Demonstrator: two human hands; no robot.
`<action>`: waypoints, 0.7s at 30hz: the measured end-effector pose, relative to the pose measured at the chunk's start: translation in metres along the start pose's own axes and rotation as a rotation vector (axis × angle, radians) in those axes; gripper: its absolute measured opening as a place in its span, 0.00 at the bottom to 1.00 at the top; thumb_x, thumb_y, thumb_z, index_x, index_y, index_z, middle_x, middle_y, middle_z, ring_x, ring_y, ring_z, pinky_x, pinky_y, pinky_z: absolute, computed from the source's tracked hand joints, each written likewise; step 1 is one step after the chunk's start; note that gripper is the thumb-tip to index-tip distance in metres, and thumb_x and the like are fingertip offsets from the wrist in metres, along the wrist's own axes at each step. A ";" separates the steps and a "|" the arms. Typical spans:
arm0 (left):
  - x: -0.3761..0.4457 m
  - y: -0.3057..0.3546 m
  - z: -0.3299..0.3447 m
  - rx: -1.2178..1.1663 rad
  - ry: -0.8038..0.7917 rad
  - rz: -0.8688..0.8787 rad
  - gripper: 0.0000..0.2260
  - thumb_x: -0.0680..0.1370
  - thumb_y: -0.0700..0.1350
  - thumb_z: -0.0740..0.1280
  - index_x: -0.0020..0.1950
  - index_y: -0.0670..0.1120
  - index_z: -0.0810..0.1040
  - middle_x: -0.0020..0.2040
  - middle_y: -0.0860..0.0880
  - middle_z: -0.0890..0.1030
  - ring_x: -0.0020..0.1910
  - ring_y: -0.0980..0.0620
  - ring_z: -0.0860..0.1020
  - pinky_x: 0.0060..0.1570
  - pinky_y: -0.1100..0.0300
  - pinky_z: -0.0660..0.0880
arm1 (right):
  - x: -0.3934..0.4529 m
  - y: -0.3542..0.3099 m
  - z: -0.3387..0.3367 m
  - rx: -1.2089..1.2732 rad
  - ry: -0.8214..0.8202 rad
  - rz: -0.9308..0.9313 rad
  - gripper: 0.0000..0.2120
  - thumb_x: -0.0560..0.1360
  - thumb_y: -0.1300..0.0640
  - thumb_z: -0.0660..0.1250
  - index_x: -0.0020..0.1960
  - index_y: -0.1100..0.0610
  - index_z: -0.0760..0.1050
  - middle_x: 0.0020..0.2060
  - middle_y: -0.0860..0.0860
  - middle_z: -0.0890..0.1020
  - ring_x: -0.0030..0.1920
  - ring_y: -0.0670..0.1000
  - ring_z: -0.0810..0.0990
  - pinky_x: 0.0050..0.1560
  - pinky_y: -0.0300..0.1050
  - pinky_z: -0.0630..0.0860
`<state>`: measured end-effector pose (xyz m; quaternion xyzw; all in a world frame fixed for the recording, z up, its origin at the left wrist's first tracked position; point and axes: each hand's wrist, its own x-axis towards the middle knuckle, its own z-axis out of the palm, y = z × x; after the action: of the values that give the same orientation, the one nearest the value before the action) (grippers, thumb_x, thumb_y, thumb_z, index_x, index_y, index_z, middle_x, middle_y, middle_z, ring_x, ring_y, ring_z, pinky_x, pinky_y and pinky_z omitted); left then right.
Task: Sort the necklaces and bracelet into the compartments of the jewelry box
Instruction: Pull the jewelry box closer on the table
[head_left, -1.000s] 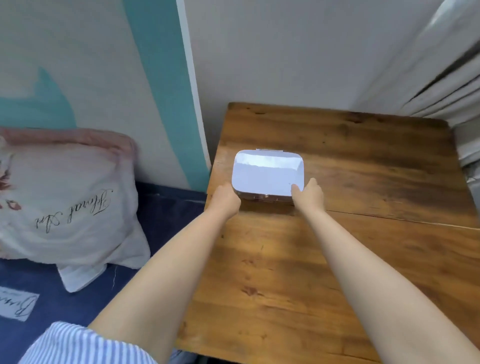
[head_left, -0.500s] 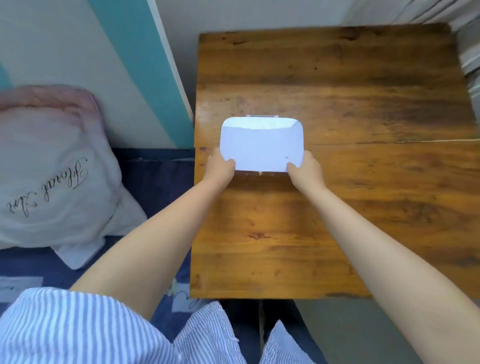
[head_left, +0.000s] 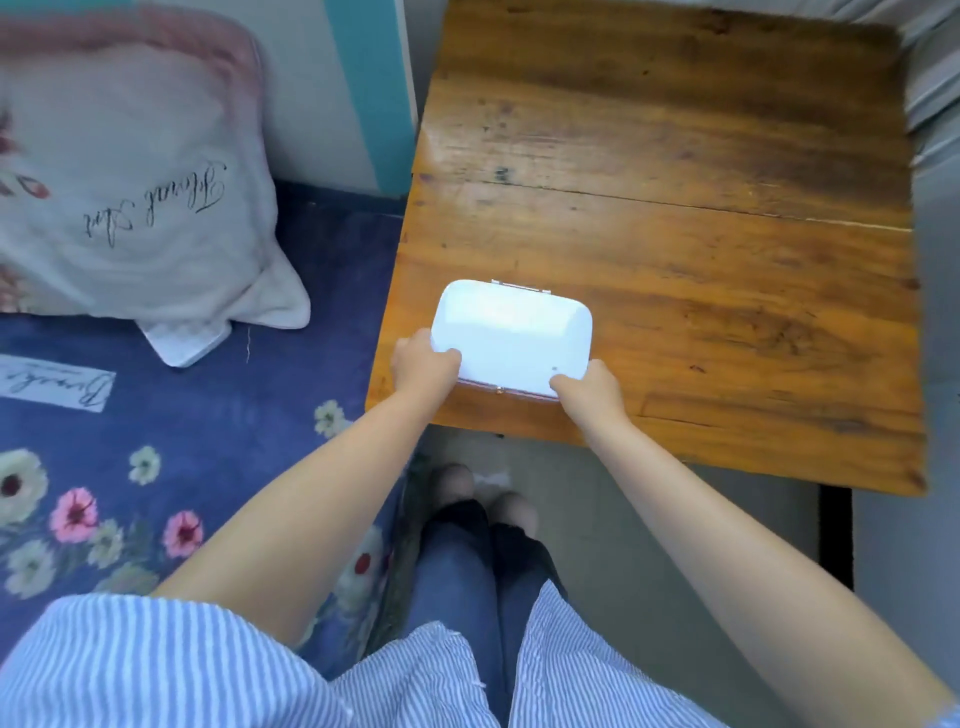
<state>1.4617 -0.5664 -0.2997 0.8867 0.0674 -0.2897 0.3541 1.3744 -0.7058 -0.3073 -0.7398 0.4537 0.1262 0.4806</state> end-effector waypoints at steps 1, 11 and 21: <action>-0.003 0.001 -0.002 -0.017 0.066 0.050 0.07 0.76 0.37 0.57 0.41 0.38 0.74 0.44 0.40 0.74 0.45 0.36 0.71 0.41 0.49 0.72 | -0.005 -0.001 -0.003 0.049 0.022 -0.018 0.14 0.72 0.63 0.62 0.55 0.67 0.70 0.46 0.58 0.75 0.44 0.56 0.72 0.36 0.42 0.67; 0.030 0.062 -0.027 0.178 0.210 0.486 0.19 0.78 0.46 0.61 0.65 0.37 0.67 0.59 0.38 0.72 0.60 0.41 0.69 0.60 0.53 0.66 | 0.040 -0.053 -0.050 0.027 0.338 -0.285 0.13 0.73 0.59 0.64 0.56 0.64 0.75 0.56 0.62 0.79 0.57 0.59 0.76 0.57 0.49 0.72; 0.070 0.003 -0.010 0.862 -0.155 0.603 0.11 0.77 0.40 0.61 0.55 0.41 0.80 0.53 0.43 0.75 0.56 0.43 0.71 0.43 0.53 0.73 | 0.089 -0.045 -0.014 -0.185 0.102 -0.323 0.15 0.75 0.67 0.57 0.61 0.65 0.72 0.61 0.61 0.77 0.62 0.58 0.73 0.60 0.43 0.67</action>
<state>1.5253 -0.5683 -0.3314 0.9078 -0.3421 -0.2409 0.0289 1.4557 -0.7604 -0.3287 -0.8495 0.3392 0.0510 0.4009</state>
